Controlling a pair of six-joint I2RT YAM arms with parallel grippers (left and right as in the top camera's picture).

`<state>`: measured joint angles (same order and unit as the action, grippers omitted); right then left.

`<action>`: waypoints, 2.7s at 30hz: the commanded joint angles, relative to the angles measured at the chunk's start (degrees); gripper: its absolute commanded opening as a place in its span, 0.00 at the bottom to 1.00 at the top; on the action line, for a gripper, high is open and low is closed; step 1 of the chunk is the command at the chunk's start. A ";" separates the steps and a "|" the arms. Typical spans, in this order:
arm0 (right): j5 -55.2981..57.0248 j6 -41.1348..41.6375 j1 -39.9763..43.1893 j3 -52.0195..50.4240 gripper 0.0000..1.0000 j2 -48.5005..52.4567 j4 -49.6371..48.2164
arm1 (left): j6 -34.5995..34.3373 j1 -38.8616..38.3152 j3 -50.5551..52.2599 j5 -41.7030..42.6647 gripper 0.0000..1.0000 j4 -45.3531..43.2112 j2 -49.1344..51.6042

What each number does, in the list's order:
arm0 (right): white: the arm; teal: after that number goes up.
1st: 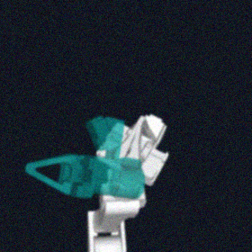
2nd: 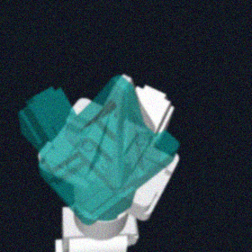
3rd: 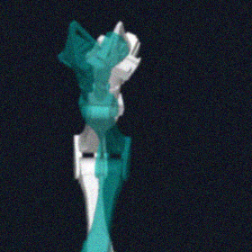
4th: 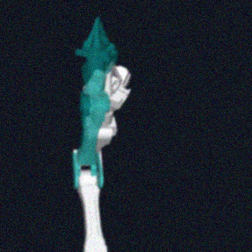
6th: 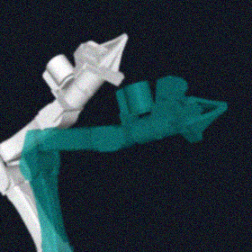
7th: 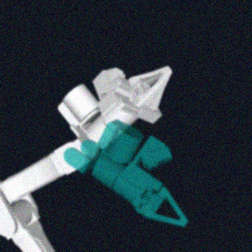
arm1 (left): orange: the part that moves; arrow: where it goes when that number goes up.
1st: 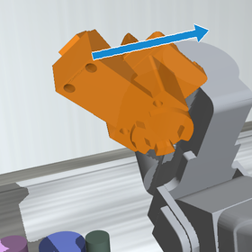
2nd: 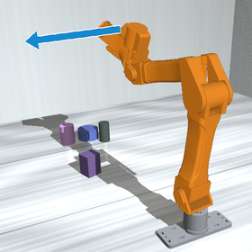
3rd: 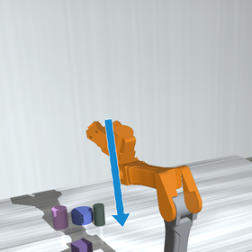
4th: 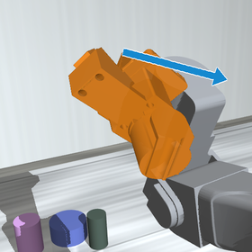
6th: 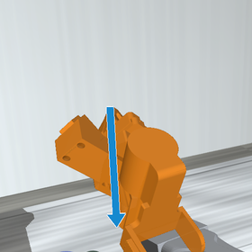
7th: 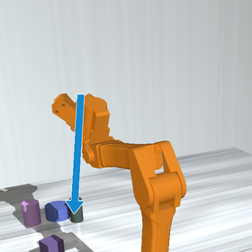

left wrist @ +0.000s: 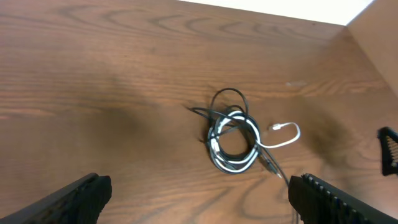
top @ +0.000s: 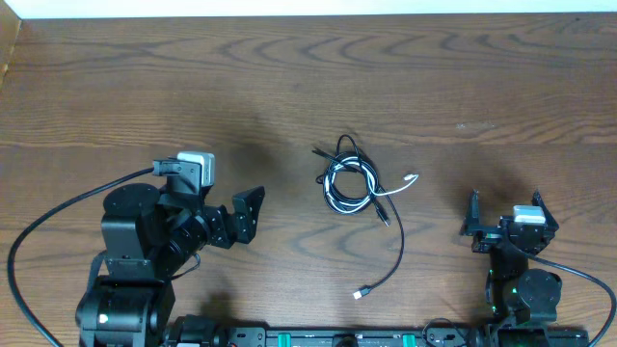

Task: Untangle cables
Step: 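Raise the left gripper and move it toward the cable bundle, then lower the left gripper onto the bundle and grasp a black cable loop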

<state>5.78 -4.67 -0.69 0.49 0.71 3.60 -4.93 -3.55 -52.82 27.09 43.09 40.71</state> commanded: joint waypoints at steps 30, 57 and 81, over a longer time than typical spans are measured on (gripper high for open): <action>-0.15 -0.55 -0.48 -0.20 0.99 -0.33 0.07 | -23.69 -5.90 -2.38 -12.98 0.96 6.82 14.62; -0.15 -0.55 -0.48 -0.20 0.99 -0.33 0.04 | -27.67 -34.05 -3.04 -28.33 0.96 -19.80 45.38; -0.15 -0.55 -0.48 -0.20 0.99 -0.33 0.04 | -27.69 -34.05 -2.91 -29.75 0.56 -27.76 59.76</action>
<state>5.78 -4.67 -0.69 0.47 0.71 3.60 -32.95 -37.52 -54.74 -1.72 15.31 99.96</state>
